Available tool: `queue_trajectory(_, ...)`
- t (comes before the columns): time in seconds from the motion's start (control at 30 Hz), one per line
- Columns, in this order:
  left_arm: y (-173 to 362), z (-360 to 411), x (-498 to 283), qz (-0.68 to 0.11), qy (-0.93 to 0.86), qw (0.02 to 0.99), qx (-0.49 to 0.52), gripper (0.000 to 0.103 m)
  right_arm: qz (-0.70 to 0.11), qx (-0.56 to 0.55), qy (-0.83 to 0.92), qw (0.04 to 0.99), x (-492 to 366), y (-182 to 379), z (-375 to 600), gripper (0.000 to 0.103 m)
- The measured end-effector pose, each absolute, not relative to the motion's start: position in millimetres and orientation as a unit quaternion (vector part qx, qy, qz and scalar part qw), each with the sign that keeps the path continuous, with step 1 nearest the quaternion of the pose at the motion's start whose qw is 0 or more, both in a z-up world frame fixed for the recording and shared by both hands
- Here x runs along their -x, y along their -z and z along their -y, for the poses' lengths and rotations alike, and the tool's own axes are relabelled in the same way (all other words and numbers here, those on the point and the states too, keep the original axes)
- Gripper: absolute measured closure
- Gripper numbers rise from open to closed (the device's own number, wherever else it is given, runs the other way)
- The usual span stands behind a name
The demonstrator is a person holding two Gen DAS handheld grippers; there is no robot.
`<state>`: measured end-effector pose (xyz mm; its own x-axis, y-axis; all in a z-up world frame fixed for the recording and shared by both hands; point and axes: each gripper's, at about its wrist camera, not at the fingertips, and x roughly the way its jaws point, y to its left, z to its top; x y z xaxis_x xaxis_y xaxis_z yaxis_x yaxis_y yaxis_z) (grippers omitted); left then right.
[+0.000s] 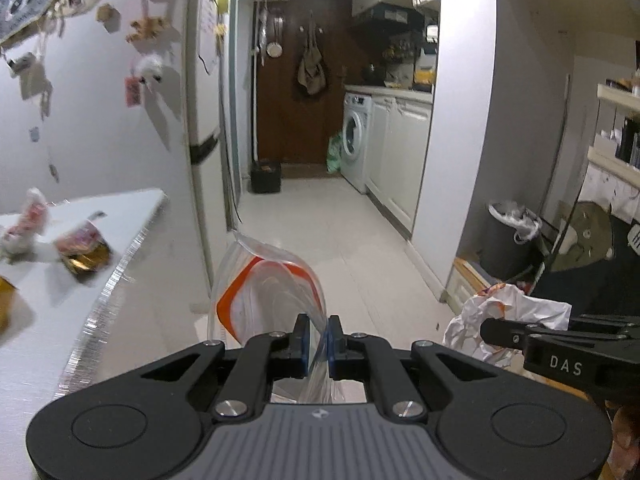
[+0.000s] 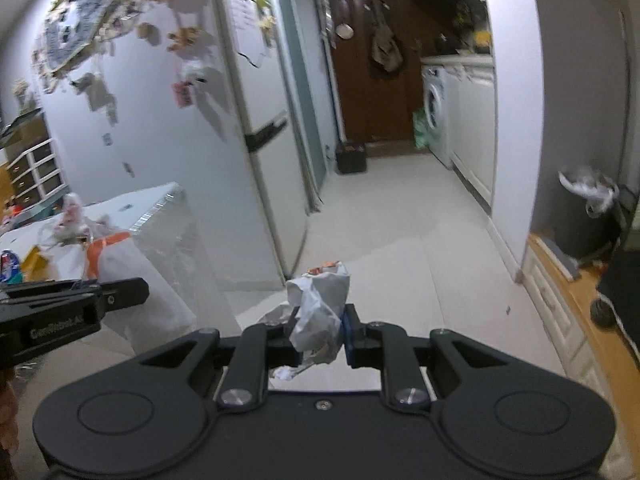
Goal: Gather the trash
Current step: 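Carry the plastic bag and tissue over the trash bin with both tools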
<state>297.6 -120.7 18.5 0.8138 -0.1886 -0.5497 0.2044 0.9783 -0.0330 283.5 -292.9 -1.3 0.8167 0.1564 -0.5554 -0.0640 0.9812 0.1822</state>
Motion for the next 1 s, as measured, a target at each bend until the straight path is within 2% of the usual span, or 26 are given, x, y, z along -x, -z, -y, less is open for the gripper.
queue_trajectory(0.6,147.8,116.5,-388.6,-0.449,0.098,0.888,0.023,0.095,-0.479,-0.051,-0.058,0.875,-376.6,161.8,279.2,0.084)
queue_trajectory(1.0,222.6,136.5,-435.4,-0.51,0.133,0.849,0.034,0.095,-0.529,-0.039,-0.041,0.847,-404.1,211.3,286.7,0.084)
